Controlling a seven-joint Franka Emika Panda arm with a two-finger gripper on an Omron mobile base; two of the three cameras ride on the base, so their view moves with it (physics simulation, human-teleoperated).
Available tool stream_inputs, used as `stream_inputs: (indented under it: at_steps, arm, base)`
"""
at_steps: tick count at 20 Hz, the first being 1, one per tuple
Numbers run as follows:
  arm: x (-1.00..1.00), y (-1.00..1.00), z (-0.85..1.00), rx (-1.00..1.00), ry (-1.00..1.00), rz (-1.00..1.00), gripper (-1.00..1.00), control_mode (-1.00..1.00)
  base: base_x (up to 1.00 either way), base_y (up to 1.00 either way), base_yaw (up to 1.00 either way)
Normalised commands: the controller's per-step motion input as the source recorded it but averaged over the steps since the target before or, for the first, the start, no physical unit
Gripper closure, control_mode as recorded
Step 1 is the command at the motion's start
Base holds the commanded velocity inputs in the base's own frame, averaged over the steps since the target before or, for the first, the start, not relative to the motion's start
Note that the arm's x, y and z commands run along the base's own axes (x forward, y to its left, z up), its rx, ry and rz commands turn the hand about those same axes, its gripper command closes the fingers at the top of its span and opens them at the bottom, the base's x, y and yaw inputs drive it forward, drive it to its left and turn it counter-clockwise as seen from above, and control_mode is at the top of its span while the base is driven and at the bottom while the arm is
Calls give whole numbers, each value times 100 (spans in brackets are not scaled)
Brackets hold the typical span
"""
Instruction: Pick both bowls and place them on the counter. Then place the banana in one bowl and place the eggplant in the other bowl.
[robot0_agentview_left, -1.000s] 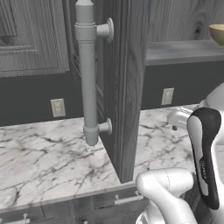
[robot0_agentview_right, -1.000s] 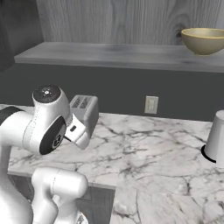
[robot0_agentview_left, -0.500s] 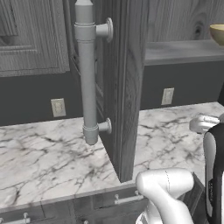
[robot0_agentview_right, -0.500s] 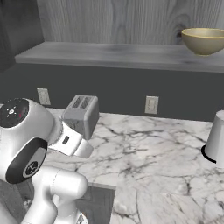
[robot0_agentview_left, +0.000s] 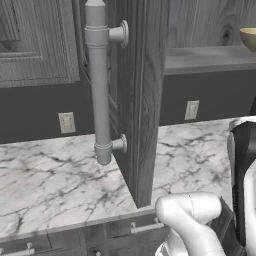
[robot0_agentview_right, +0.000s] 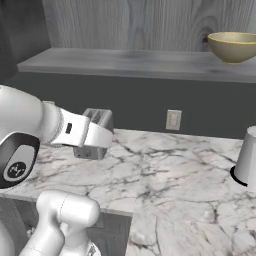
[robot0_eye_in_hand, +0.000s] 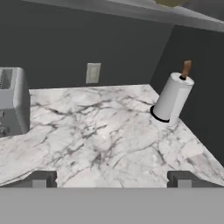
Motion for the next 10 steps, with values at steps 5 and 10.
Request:
stream_inputs:
  at_steps: [5, 10]
  arm:
    - [9, -17, 76, -20, 0, 0, -100, -100]
    - [12, -14, 3, 0, 1, -1, -100, -100]
  base:
    - [0, 0, 0]
    - [0, 0, 0]
